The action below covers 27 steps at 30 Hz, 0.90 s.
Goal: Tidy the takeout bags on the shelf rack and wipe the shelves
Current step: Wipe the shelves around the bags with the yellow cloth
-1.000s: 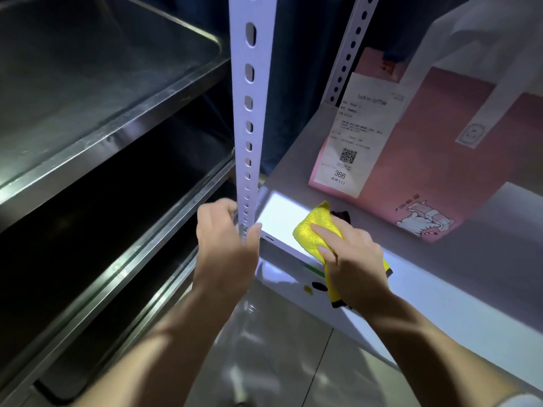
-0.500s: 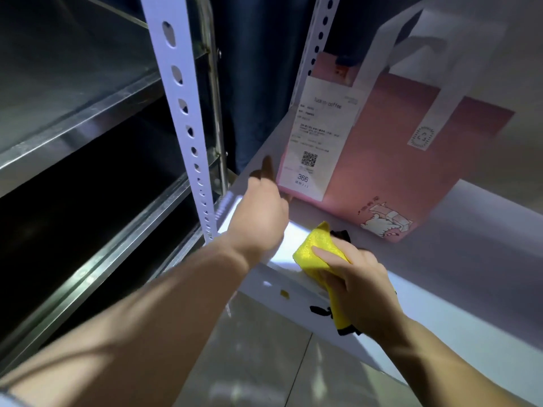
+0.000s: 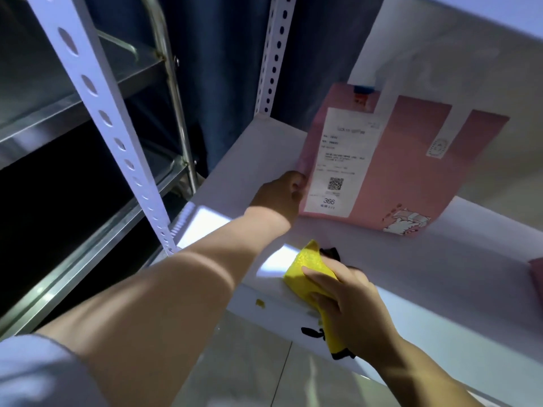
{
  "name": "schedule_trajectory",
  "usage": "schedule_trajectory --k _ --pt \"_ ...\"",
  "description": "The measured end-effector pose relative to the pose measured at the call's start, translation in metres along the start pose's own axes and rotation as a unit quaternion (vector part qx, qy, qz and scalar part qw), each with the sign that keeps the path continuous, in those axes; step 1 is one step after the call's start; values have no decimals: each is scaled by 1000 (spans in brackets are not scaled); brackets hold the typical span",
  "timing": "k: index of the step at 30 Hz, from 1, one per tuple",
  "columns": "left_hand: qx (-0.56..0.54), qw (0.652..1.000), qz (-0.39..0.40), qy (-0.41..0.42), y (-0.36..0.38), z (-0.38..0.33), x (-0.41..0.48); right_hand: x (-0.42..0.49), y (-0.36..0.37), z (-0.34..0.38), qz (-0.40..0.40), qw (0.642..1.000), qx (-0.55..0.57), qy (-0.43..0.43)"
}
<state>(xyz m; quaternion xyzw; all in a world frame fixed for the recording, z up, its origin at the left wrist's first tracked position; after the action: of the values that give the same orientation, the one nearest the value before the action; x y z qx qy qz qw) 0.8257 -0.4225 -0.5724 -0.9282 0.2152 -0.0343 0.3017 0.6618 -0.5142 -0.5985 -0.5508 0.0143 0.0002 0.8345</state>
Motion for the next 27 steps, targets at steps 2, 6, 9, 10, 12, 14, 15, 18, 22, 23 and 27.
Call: schedule_trajectory --k 2,6,9,10,12,14,15,18,22,23,27 --pt "0 1000 10 5 2 -3 -5 -1 -1 -2 -6 1000 -2 3" --pt "-36 999 -33 0 -18 11 -41 -2 2 1 -23 999 -8 23" --pt "-37 998 -40 -11 -35 35 -77 3 11 8 -25 997 -43 61" --pt "-38 998 -39 -28 -39 44 -87 8 15 16 -14 996 -74 53" --pt "-32 997 -38 -60 -49 63 -105 24 26 40 9 992 -128 -4" --pt "-5 998 -45 -46 -61 74 -121 40 36 63 21 986 -153 -55" --pt "6 998 -54 -32 -67 78 -129 47 39 70 20 986 -149 -67" --pt "37 994 -97 -34 -91 91 -144 75 49 71 35 994 -82 -65" --pt "60 987 -133 -60 -116 108 -153 115 55 69 14 996 -88 9" --pt "57 986 -146 -65 -121 110 -154 121 54 73 -9 993 -118 25" --pt "11 978 -198 -62 -138 108 -150 122 59 83 3 994 -98 44"
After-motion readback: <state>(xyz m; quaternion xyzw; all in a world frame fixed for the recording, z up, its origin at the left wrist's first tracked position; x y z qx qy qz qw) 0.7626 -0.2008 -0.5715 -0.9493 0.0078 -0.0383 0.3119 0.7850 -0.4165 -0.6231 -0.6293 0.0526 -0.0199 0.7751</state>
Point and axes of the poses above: each hand's wrist, its own x-axis towards the middle knuckle, its own y-axis out of the palm, z = x × y, the point moved 6 cm from there along x, towards the middle knuckle, and after that the axes turned 1 degree about -x, right-handed, at the moved point
